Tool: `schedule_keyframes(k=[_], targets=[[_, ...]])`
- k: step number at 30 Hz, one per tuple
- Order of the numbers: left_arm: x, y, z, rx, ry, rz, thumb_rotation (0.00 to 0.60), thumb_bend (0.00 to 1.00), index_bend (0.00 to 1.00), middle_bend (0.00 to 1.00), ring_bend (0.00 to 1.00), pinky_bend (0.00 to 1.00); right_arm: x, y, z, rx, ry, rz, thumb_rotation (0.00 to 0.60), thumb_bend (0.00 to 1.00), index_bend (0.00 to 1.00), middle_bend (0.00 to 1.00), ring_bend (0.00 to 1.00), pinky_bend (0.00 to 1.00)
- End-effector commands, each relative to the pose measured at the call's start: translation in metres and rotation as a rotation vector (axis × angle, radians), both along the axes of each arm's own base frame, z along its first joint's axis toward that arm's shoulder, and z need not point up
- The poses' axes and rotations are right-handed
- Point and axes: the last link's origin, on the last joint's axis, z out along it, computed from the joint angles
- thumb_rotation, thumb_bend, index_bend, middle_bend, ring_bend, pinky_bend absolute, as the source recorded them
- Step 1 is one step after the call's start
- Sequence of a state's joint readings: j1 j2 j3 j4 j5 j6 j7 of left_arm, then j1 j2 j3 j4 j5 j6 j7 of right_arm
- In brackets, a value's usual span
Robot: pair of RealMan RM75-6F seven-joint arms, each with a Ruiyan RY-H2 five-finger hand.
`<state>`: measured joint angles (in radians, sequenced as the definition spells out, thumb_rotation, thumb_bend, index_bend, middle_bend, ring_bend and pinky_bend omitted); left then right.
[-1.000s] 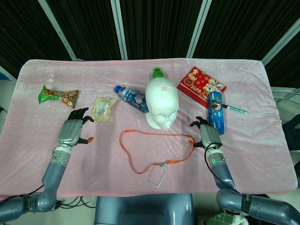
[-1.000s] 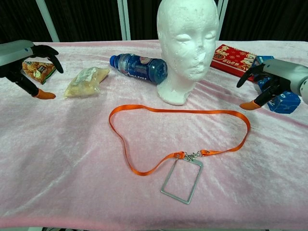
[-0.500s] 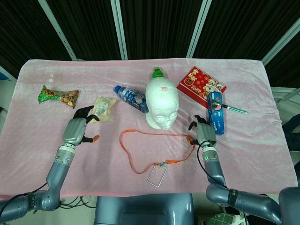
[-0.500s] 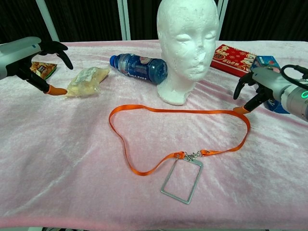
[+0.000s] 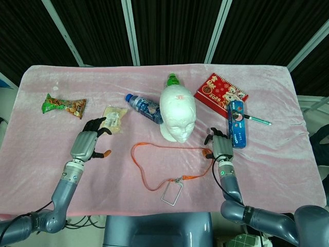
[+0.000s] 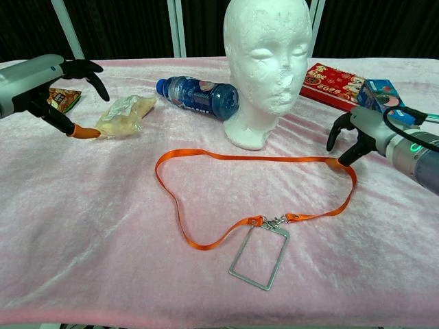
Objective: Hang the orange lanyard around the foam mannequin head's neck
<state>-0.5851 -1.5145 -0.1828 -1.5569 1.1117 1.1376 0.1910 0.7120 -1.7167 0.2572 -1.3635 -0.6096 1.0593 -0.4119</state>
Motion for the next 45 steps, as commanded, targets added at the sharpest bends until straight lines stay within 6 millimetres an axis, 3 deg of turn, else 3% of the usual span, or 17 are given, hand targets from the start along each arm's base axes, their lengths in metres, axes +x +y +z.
schedule_keyframes(k=[1,20,30,39,45], targets=[[-0.001,0.000,0.000,0.000,0.005,-0.002,0.600,0.20,0.37,0.05,0.00,0.00,0.001,-0.001,-0.003,0.003,0.005,0.003,0.600,0.24,0.53,0.11,0.12,0.17],[-0.010,0.003,-0.002,0.000,0.021,0.020,0.600,0.20,0.38,0.05,0.00,0.00,-0.001,-0.003,-0.013,0.006,0.008,-0.002,0.600,0.31,0.61,0.13,0.13,0.17],[-0.009,0.006,-0.011,-0.023,0.032,0.024,0.600,0.21,0.40,0.05,0.00,0.00,0.001,-0.003,-0.014,0.006,-0.007,0.005,0.600,0.44,0.69,0.13,0.14,0.17],[0.015,0.024,-0.047,-0.145,0.018,0.060,0.600,0.30,0.42,0.05,0.00,0.00,0.002,-0.003,-0.013,0.014,-0.016,0.006,0.600,0.46,0.69,0.13,0.14,0.17],[0.040,0.036,-0.066,-0.116,-0.012,0.046,0.600,0.32,0.45,0.06,0.00,0.00,0.001,-0.002,-0.011,0.014,-0.020,0.005,0.600,0.46,0.69,0.13,0.14,0.17]])
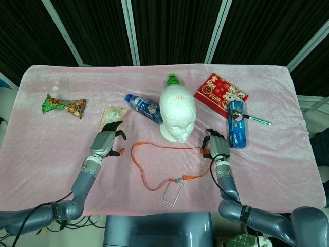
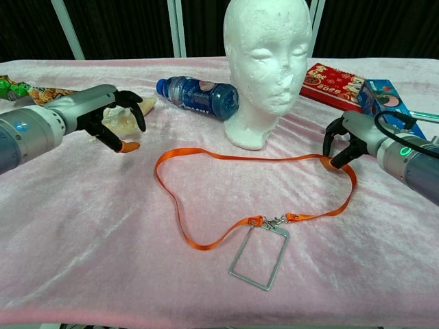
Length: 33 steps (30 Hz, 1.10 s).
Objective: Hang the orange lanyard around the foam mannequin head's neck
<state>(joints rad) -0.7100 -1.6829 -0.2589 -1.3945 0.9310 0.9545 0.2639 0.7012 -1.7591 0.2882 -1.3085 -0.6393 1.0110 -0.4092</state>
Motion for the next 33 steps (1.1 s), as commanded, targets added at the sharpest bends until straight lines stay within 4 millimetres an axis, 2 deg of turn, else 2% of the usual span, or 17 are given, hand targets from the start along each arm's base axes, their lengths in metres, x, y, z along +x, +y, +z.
schedule_keyframes(k=[1,5,12,20,33], targets=[[0.015,0.009,-0.011,0.024,-0.008,-0.010,0.600,0.32,0.45,0.06,0.00,0.00,-0.001,0.001,0.000,0.001,-0.003,-0.002,0.600,0.46,0.69,0.13,0.14,0.17],[0.025,0.015,-0.023,0.034,-0.015,0.000,0.600,0.32,0.45,0.07,0.00,0.00,-0.002,0.003,0.000,0.007,-0.009,-0.005,0.600,0.46,0.69,0.13,0.14,0.17],[0.027,0.023,-0.036,0.047,0.043,0.024,0.600,0.32,0.46,0.07,0.00,0.00,-0.001,0.004,0.002,0.003,-0.017,-0.002,0.600,0.46,0.69,0.13,0.14,0.17],[0.026,0.022,-0.050,0.023,0.113,0.020,0.600,0.31,0.46,0.07,0.00,0.00,-0.003,0.005,0.001,0.009,-0.016,-0.008,0.600,0.46,0.69,0.13,0.14,0.17],[0.032,0.020,-0.061,0.005,0.117,0.011,0.600,0.31,0.49,0.07,0.00,0.00,-0.006,0.005,0.002,0.007,-0.017,-0.013,0.600,0.46,0.70,0.13,0.14,0.17]])
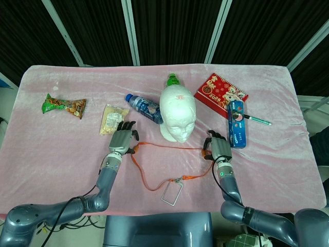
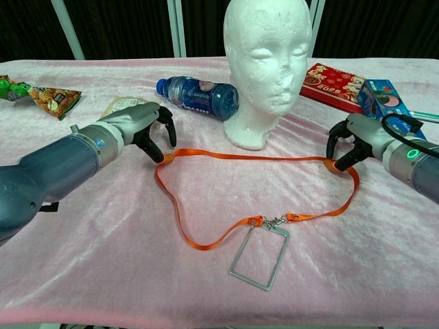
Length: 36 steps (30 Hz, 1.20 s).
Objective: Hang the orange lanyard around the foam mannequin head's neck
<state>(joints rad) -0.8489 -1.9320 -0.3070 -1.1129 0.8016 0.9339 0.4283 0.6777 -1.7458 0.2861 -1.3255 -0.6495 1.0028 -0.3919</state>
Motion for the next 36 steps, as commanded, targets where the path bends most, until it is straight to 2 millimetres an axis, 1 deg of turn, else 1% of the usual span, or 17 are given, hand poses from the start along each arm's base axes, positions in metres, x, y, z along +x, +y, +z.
schedule_keyframes(k=[1,6,14,19,23,27,36], targets=[[0.002,-0.001,-0.003,-0.003,0.002,0.000,0.600,0.31,0.49,0.07,0.00,0.00,-0.001,0.001,0.000,0.001,0.001,-0.001,0.600,0.46,0.70,0.13,0.14,0.17],[0.008,-0.001,-0.006,-0.008,-0.023,0.004,0.600,0.31,0.49,0.07,0.00,0.00,-0.002,0.001,0.002,-0.001,0.000,0.000,0.600,0.47,0.70,0.13,0.14,0.17],[0.022,0.002,0.005,0.059,-0.094,-0.018,0.600,0.30,0.50,0.09,0.00,0.00,-0.001,0.001,0.006,-0.009,-0.004,0.004,0.600,0.47,0.70,0.13,0.14,0.17],[0.025,-0.005,-0.004,0.048,-0.122,-0.026,0.600,0.26,0.50,0.09,0.00,0.00,-0.002,0.001,0.007,-0.010,-0.006,0.000,0.600,0.47,0.70,0.13,0.14,0.17],[0.028,-0.005,-0.009,0.053,-0.111,-0.034,0.600,0.24,0.50,0.09,0.00,0.00,-0.003,0.001,0.009,-0.015,-0.003,0.000,0.600,0.47,0.70,0.13,0.14,0.17],[0.029,-0.003,-0.012,0.069,-0.089,-0.037,0.600,0.24,0.50,0.09,0.00,0.00,-0.003,0.000,0.011,-0.017,-0.004,0.000,0.600,0.47,0.70,0.13,0.14,0.17],[0.023,-0.002,-0.016,0.082,-0.032,-0.021,0.600,0.26,0.50,0.09,0.00,0.00,-0.004,0.001,0.011,-0.014,-0.005,0.001,0.600,0.47,0.70,0.13,0.14,0.17]])
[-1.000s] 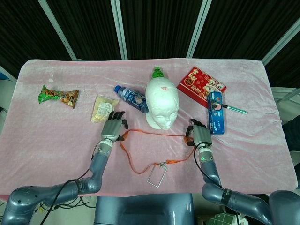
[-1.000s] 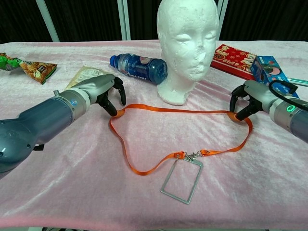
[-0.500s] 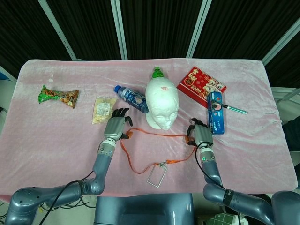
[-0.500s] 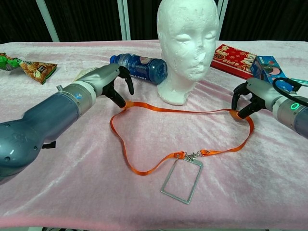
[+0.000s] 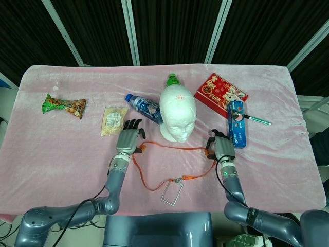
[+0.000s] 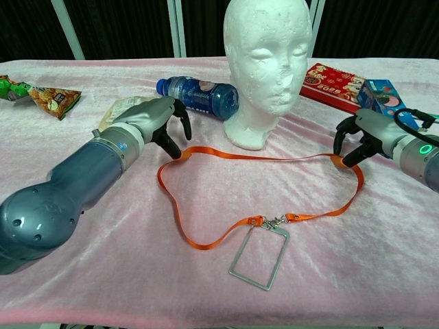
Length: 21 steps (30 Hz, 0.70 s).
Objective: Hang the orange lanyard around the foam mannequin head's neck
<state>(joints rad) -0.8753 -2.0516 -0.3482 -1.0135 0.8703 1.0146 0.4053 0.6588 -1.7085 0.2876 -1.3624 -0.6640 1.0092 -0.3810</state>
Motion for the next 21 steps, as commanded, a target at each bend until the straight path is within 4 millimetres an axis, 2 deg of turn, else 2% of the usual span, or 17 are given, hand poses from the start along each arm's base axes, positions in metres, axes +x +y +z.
schedule_keyframes(k=[1,11,21], targets=[[-0.0024,-0.0001,-0.0018,-0.007,0.012,0.009,0.600,0.27,0.50,0.09,0.00,0.00,0.0002,0.0001,0.0002,-0.001,-0.001,0.001,0.600,0.47,0.70,0.13,0.14,0.17],[-0.0013,-0.0005,-0.0047,-0.023,0.002,0.019,0.600,0.27,0.51,0.09,0.00,0.00,0.0019,0.0004,-0.0009,0.004,0.000,0.007,0.600,0.47,0.70,0.13,0.14,0.17],[-0.0005,-0.0011,-0.0076,-0.025,0.007,0.020,0.600,0.32,0.53,0.10,0.00,0.00,0.0042,0.0013,-0.0021,0.006,-0.003,0.012,0.600,0.47,0.70,0.13,0.14,0.17]])
